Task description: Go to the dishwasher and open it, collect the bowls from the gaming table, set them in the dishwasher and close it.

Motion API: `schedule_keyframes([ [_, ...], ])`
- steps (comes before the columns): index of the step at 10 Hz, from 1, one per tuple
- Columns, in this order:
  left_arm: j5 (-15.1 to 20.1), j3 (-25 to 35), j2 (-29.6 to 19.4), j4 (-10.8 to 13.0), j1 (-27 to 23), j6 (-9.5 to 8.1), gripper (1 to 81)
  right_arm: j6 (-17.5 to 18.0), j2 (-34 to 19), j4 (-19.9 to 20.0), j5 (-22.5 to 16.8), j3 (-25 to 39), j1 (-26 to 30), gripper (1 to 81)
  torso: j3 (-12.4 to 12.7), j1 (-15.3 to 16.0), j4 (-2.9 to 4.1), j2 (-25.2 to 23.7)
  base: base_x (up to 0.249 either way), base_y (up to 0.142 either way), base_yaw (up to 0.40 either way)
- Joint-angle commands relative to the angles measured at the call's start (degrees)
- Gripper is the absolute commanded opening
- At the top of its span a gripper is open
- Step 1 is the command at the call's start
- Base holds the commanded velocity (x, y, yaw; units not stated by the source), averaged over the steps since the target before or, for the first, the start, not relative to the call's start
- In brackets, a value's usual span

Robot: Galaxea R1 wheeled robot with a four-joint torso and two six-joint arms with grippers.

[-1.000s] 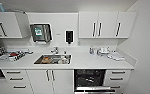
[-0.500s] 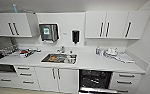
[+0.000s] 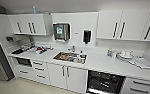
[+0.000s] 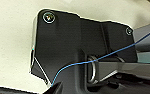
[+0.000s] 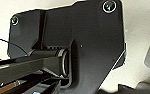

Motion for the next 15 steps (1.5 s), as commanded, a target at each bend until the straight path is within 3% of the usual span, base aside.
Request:
schedule_keyframes([
  [1,1.9,-1.6,0.3,0.4,-2.4,0.53,81.1,-0.1,-0.9,0.2,-3.1,-0.5,2.5,81.1,0.0,0.0,0.0,0.0,0.0,0.0,0.348],
  [9,1.9,-2.5,0.8,-0.2,-3.2,1.15,81.1,0.3,0.5,1.2,-2.8,-1.0,1.1,81.1,0.0,0.0,0.0,0.0,0.0,0.0,0.348],
  [11,1.9,-2.5,0.7,-0.4,-3.2,0.98,81.1,-1.0,3.8,4.0,0.7,-8.5,-1.0,81.1,0.0,0.0,0.0,0.0,0.0,0.0,0.348],
  [12,1.9,-2.5,0.7,-0.4,-3.2,0.89,81.1,-4.4,4.9,5.5,2.6,-10.6,-1.6,81.1,0.0,0.0,0.0,0.0,0.0,0.0,0.348],
  [14,2.0,-2.5,0.5,-0.4,-3.2,0.89,81.1,-14.0,5.5,14.2,2.9,-11.5,-1.6,81.1,0.0,0.0,0.0,0.0,0.0,0.0,0.348],
  [15,2.0,-2.5,0.4,-0.4,-3.2,0.89,81.1,-15.6,5.0,16.3,2.3,-11.4,-0.7,81.1,0.0,0.0,0.0,0.0,0.0,0.0,0.348],
])
